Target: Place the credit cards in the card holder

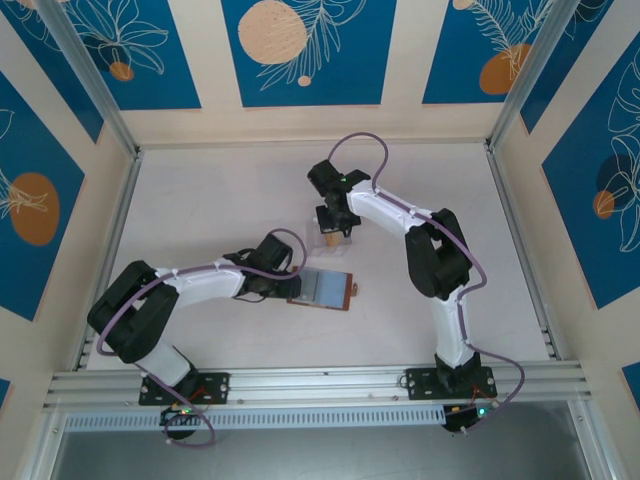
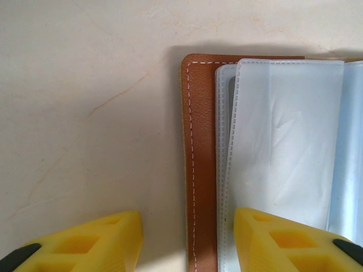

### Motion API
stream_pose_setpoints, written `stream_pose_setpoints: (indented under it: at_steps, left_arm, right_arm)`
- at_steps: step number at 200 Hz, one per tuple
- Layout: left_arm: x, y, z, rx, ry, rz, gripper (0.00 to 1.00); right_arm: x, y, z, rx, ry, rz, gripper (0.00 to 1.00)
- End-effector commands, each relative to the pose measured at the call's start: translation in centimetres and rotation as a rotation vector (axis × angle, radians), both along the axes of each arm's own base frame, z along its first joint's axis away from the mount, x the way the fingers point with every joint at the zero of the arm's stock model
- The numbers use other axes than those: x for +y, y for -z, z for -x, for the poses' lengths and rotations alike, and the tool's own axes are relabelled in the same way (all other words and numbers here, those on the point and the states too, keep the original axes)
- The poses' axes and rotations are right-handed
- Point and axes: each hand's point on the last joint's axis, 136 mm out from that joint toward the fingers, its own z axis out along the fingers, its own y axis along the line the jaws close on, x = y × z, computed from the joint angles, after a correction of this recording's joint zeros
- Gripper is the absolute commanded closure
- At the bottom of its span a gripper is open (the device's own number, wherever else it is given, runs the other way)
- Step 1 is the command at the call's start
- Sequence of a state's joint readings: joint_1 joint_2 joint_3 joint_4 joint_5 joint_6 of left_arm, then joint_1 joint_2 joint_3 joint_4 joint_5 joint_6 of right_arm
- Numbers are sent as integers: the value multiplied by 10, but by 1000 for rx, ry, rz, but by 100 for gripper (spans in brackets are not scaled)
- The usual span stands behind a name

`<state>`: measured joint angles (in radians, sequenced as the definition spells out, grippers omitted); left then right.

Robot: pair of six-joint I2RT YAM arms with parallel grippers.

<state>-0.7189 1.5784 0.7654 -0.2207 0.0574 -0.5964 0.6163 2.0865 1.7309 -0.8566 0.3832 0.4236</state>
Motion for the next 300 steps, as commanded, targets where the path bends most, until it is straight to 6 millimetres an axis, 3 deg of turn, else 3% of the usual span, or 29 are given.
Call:
stream_pose_setpoints:
  at_steps: [1, 99, 159, 218, 300]
  left_arm:
    - [3, 23, 22, 74, 19, -28, 53]
    - [4, 23, 23, 75, 13, -26, 53]
    - [4, 25, 24, 80, 11, -24, 53]
    - [2, 26, 24, 84, 13, -18, 53]
    - [2, 27, 24, 85, 10, -14, 53]
  right_arm:
    - [-8, -10, 9, 11, -21, 46, 95]
    - [3, -25, 15, 27, -60, -31, 99]
    - [1, -13, 21, 75, -58, -51, 86]
    - [-5, -5, 30, 96, -52, -29, 82]
    - [-14, -9, 49, 99, -47, 7, 77]
